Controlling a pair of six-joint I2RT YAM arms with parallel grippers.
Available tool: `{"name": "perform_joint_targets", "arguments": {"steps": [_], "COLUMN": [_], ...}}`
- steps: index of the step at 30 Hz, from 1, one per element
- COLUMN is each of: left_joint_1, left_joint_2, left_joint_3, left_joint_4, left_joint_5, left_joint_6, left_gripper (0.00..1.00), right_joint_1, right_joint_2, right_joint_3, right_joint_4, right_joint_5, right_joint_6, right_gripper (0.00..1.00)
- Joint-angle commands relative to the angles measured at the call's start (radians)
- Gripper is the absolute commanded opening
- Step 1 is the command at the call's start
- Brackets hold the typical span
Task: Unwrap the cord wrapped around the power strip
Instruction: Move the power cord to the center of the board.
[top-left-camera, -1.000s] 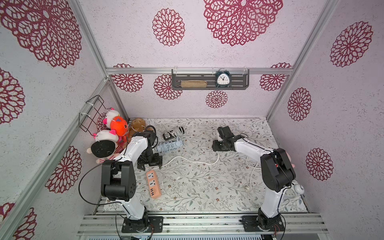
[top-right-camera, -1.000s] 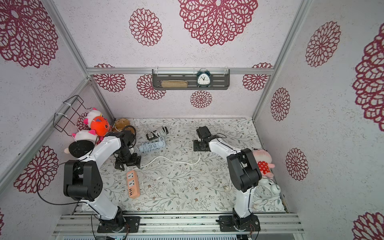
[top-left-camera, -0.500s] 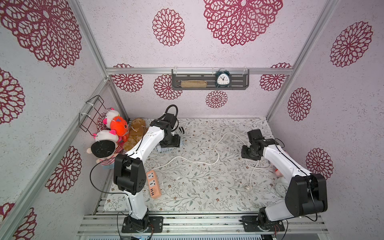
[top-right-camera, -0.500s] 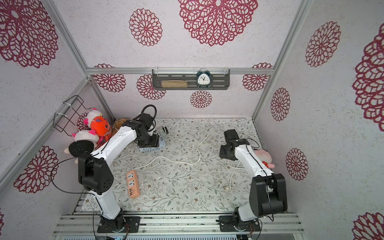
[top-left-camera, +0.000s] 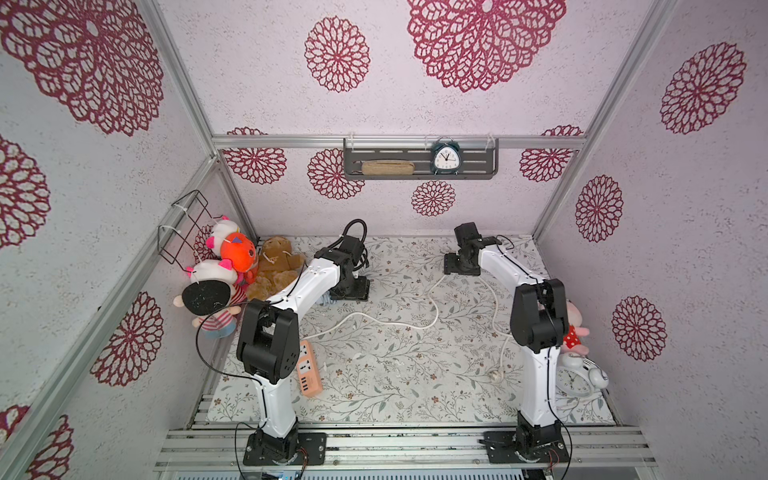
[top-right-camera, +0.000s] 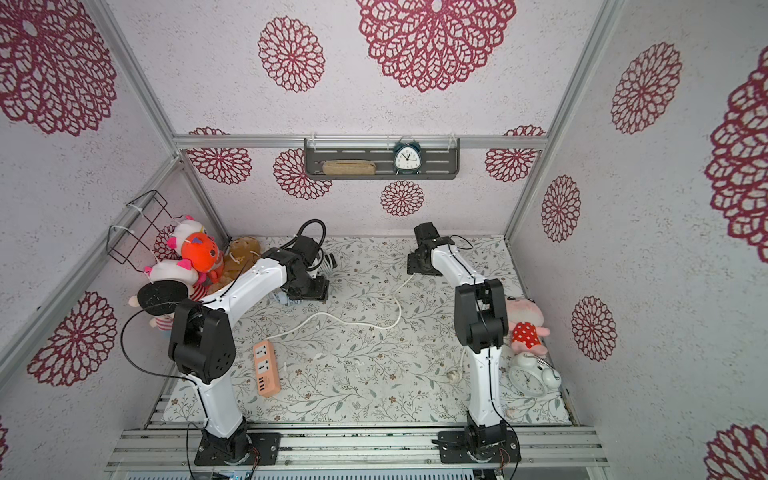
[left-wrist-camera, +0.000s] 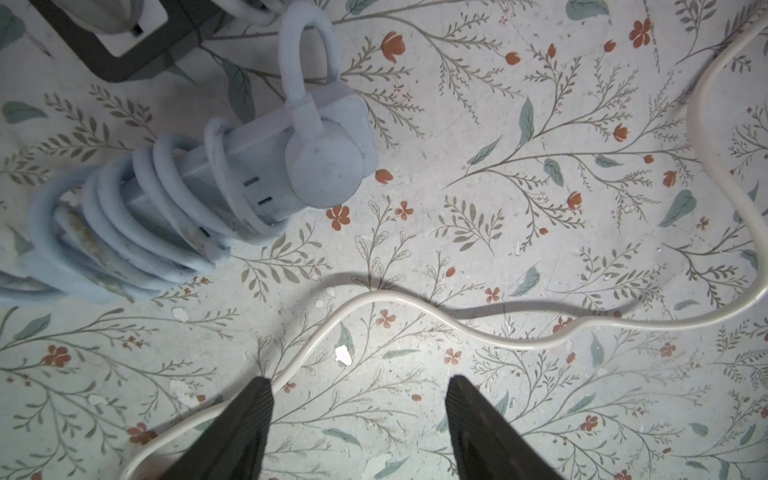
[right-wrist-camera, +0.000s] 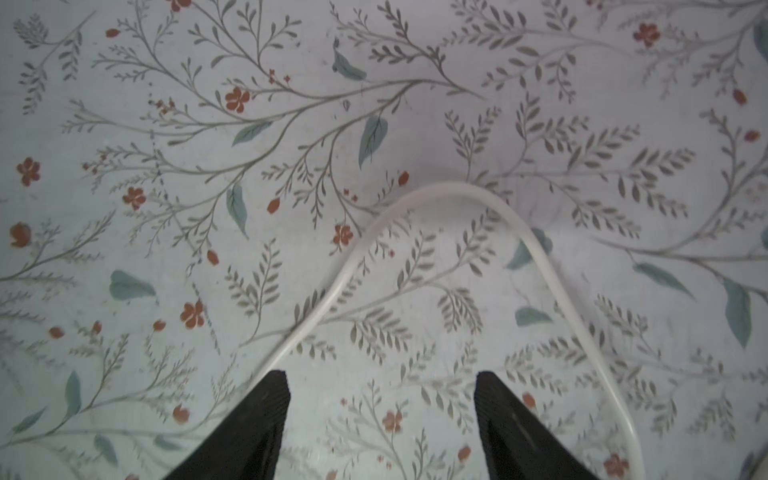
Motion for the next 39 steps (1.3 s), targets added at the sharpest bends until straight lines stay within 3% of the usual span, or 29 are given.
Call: {"name": "perform_joint_targets", "arguments": {"steps": [1,5,11,13,18,27,35,39], "left_joint_1": [0.006,0.006,0.006,0.006,0.014,0.045,0.065,0.068], "left_joint_2": [-0.073,-0.103,-0.109,-0.108,-0.110,-0.114,-0.116,-0.125], "left_joint_3": [-0.013,-0.041,-0.042,-0.036,-0.027,-0.019,-0.030,-0.040], "left_joint_4": [0.047,0.064,0.067,0.067,0.072,0.076,0.077,0.076], "left_joint_5": [-0.018,-0.013,-0.013,-0.016,-0.036,-0.024,-0.012,-0.011], "left_joint_6": [-0.003,-0.012,-0.004,-0.002,-0.004,-0.010,-0.009,-0.012], "left_gripper": [0.71,0.70,0.70,0.70,0.70,0.69,0.69,0.69], "right_joint_1": [-0.024,-0.037,-0.046,-0.036,0.014,0.152,0.291,0.319], "right_joint_2": [0.149,0.300,0.314,0.265,0.008,-0.317,-0.478,-0.534], "right_joint_3": [0.251,0.452,0.402,0.306,-0.149,-0.676,-0.974,-1.059], "right_joint_4": [-0.101,-0.154,-0.194,-0.193,-0.011,0.062,0.090,0.061], "right_joint_5": [0.077,0.076,0.041,0.040,-0.002,-0.018,-0.103,-0.131], "right_joint_6": [-0.047,-0.059,-0.088,-0.096,-0.092,0.020,0.180,0.260], "right_gripper": [0.70,0.68,0.69,0.67,0.59,0.57,0.56,0.49]}}
